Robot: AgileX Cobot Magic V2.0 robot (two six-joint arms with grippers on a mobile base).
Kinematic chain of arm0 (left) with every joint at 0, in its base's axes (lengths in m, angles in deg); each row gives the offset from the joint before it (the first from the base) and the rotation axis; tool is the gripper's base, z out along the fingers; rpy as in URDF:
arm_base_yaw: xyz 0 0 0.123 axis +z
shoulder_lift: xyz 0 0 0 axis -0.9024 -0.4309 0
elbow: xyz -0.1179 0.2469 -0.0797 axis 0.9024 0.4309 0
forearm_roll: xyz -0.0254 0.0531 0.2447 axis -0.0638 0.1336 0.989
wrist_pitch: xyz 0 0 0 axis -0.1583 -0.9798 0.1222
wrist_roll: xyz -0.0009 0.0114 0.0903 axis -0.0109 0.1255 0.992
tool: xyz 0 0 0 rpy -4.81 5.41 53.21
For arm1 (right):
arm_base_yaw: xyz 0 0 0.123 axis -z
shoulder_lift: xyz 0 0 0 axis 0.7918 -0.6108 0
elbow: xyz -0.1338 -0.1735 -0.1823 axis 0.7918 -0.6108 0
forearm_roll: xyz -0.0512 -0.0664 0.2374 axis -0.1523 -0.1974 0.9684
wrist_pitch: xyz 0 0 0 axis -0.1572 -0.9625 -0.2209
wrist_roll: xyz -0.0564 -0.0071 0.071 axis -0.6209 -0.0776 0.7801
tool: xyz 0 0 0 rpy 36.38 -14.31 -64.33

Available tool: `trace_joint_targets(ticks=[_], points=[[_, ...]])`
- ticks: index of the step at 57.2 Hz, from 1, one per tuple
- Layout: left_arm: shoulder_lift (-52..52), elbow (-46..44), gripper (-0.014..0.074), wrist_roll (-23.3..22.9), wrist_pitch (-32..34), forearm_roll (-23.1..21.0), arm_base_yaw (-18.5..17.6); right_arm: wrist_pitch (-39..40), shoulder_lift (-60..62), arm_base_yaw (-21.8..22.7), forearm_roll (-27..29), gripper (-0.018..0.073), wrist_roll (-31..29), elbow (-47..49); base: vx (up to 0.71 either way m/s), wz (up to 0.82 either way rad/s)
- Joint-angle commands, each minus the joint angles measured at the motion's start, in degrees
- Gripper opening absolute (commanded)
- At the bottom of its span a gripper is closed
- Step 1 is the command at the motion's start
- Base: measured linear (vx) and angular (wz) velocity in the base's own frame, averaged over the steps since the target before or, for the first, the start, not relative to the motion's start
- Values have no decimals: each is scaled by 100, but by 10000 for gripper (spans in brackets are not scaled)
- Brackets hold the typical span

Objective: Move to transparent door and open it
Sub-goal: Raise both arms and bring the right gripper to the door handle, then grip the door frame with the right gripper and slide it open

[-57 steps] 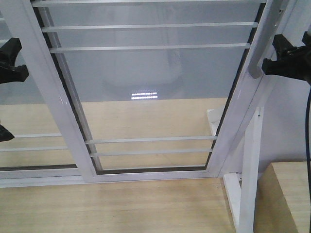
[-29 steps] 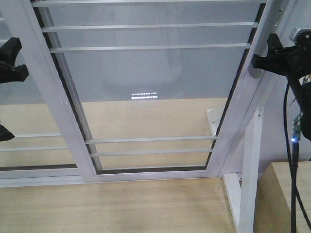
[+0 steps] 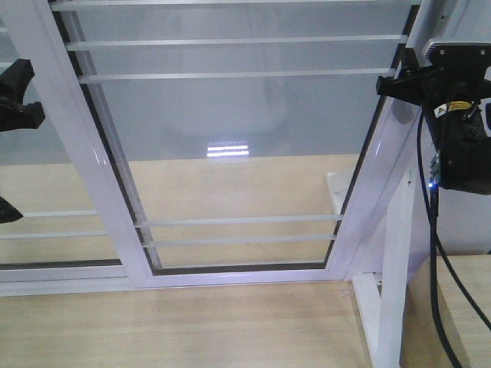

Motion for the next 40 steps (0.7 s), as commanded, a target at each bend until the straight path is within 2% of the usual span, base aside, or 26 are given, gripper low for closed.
trace_joint_targets(ticks=[1, 16, 26, 40], points=[[77, -227, 503, -24, 485, -42, -29, 538, 140, 133, -144, 442, 26, 288, 0, 0], [77, -227, 503, -24, 494, -42, -29, 636, -49, 447, -647, 442, 119, 421, 0, 0], [77, -227, 503, -30, 494, -42, -29, 768, -222, 582, -922, 442, 613, 421, 0, 0], [77, -227, 503, -36, 499, -42, -29, 941, -408, 661, -1461, 442, 671, 421, 0, 0]])
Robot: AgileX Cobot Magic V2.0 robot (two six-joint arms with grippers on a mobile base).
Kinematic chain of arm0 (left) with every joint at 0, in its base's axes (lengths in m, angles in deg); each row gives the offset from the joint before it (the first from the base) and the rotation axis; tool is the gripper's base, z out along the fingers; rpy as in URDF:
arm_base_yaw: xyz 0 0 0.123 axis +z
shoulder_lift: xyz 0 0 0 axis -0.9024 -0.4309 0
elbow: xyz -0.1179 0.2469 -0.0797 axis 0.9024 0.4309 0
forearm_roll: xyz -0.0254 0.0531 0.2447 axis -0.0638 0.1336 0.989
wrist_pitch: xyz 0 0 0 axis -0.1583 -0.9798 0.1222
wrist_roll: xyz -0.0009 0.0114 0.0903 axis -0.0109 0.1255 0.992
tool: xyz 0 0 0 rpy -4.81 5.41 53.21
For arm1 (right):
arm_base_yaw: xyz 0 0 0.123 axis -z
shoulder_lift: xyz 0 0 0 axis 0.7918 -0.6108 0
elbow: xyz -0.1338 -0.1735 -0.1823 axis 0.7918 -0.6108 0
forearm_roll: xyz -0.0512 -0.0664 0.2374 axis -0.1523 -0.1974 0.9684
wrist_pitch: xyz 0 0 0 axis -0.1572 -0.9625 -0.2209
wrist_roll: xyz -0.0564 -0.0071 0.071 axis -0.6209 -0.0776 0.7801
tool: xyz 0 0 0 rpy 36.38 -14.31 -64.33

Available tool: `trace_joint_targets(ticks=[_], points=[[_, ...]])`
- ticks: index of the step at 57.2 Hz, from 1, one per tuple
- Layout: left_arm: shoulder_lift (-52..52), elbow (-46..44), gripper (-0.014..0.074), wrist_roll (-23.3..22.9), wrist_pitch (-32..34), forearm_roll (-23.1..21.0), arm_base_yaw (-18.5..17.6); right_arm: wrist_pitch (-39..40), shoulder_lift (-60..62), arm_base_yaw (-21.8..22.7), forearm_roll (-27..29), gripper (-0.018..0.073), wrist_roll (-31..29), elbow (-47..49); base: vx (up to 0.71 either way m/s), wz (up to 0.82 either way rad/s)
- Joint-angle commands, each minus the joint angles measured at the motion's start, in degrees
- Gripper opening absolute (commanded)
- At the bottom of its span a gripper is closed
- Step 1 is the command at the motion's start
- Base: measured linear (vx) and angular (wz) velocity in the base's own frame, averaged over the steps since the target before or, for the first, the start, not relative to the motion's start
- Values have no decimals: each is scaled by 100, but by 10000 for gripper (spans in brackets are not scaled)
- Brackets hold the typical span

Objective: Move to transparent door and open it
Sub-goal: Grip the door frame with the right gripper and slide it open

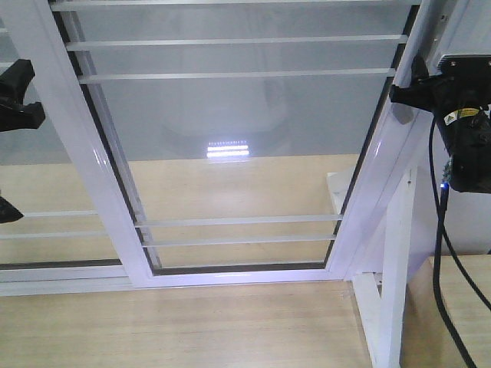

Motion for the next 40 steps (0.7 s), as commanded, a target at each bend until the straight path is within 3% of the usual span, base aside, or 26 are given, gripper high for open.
trace_joint_targets(ticks=[1, 10, 27, 40], points=[[77, -227, 503, -36, 499, -42, -29, 610, 258, 38, -350, 442, 18, 162, 0, 0], [77, -227, 503, -36, 499, -42, -29, 753, 259, 38, -520, 442, 18, 162, 0, 0], [77, -227, 503, -36, 499, -42, -29, 761, 237, 38, -339, 442, -24, 275, 0, 0], [77, -227, 503, -36, 492, -42, -29, 441, 209, 38, -435, 442, -24, 647, 0, 0]])
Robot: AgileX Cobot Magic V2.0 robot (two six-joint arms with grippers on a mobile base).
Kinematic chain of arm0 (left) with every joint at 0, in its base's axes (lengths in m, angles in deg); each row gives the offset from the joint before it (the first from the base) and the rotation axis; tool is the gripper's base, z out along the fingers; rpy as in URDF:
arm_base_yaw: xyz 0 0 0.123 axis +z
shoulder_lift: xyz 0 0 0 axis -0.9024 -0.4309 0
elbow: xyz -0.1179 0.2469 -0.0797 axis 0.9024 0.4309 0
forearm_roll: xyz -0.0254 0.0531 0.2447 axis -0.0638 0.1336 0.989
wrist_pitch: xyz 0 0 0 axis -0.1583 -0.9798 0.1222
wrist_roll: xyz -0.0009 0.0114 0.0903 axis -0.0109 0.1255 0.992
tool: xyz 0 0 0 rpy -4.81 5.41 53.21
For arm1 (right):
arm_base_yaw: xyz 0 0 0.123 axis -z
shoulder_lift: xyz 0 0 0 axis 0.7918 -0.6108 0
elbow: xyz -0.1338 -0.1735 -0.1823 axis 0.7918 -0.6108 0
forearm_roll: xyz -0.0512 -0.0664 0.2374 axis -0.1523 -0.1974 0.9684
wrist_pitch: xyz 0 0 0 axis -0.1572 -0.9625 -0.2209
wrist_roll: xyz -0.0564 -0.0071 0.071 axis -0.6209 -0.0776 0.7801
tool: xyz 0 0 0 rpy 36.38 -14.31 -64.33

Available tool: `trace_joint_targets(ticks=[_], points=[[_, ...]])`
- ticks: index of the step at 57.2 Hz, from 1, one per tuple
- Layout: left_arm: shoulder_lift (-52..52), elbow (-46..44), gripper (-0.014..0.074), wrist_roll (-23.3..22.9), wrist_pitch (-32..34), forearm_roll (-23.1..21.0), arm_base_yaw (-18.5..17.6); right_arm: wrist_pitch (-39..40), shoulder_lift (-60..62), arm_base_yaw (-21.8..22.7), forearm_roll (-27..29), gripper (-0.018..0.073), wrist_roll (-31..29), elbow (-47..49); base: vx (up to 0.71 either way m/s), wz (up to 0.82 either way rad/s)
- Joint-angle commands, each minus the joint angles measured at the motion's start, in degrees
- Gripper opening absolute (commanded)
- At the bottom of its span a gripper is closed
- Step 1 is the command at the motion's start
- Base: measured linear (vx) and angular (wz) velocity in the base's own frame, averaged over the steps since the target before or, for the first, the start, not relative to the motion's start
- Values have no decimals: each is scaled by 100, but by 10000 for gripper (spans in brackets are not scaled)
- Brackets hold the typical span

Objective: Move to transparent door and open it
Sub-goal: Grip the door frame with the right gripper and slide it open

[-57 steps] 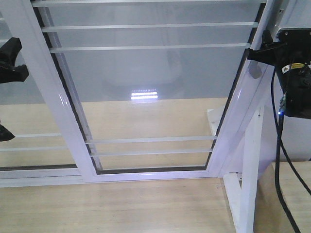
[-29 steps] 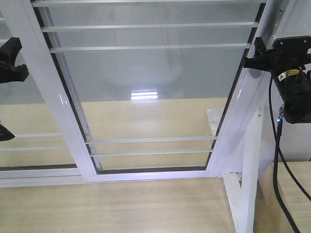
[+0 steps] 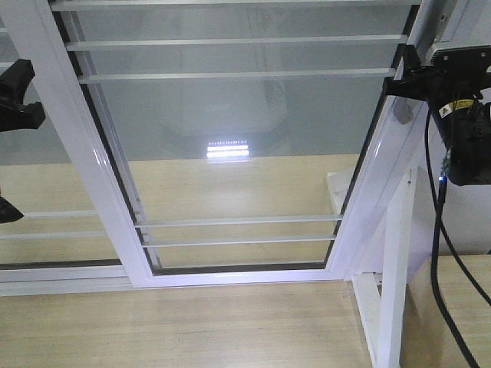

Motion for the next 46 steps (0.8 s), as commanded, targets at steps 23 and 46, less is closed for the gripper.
trace_joint_targets(ticks=[23, 46], points=[[77, -227, 503, -36, 492, -42, -29, 113, 2, 37, -198, 428, 104, 711, 0, 0], [-76, -227, 503, -38, 497, -42, -29, 320, 2, -201, -1025, 368, 121, 711, 0, 0]])
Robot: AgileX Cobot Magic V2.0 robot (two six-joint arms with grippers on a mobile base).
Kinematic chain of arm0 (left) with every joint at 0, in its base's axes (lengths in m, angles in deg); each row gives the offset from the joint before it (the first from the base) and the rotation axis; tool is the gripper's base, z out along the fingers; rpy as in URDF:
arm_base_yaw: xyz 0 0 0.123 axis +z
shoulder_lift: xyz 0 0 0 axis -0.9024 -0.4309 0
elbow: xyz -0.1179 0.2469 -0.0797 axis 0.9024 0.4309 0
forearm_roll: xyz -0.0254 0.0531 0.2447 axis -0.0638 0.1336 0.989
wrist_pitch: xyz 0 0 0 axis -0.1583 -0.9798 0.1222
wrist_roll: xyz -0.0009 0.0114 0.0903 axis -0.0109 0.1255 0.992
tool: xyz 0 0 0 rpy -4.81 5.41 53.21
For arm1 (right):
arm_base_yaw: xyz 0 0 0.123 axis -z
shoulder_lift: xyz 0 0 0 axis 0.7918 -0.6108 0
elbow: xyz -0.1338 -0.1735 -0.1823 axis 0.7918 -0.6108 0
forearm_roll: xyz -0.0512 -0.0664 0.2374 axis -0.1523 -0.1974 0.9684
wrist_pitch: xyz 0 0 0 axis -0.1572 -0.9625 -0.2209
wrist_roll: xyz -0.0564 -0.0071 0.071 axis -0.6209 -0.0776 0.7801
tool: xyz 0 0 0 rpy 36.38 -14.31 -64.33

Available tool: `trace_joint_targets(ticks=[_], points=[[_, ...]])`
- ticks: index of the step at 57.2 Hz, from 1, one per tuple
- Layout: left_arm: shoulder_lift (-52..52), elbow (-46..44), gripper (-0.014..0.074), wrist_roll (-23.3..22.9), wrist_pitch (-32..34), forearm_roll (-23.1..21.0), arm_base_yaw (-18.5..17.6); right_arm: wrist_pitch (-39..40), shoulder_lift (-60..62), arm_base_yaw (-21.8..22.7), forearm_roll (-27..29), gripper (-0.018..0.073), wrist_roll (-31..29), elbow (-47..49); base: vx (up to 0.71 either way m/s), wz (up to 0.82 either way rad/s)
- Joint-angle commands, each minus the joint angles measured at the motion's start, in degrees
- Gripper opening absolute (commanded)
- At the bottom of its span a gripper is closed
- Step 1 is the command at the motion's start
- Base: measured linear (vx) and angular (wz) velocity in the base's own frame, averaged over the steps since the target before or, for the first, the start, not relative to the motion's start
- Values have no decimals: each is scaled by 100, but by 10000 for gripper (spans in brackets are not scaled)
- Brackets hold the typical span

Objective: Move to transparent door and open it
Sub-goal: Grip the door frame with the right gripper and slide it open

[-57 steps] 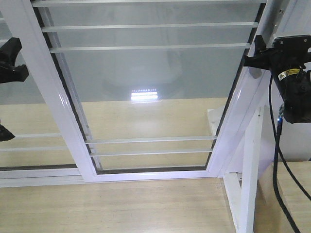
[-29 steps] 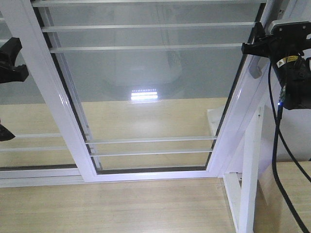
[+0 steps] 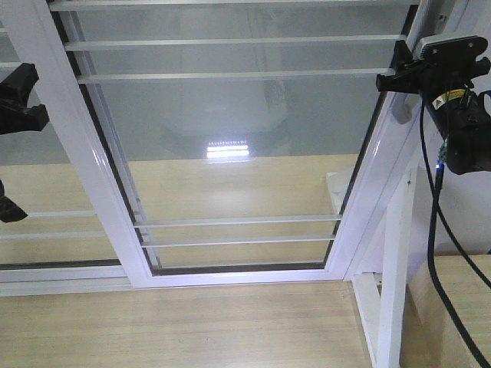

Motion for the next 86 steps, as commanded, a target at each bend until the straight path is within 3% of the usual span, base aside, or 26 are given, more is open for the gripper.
trace_joint_targets(ticks=[1, 61, 76, 86], points=[[58, -227, 503, -38, 503, -42, -29, 622, 318, -217, -398, 368, -27, 163, 0, 0], [18, -227, 503, -38, 508, -42, -29, 622, 318, -1497, -319, 368, -50, 163, 0, 0], [18, -227, 503, -38, 502, -42, -29, 622, 318, -1570, -248, 368, -49, 163, 0, 0], [18, -227, 503, -44, 502, -42, -29, 622, 318, -1542, 166, 368, -76, 150, 0, 0]])
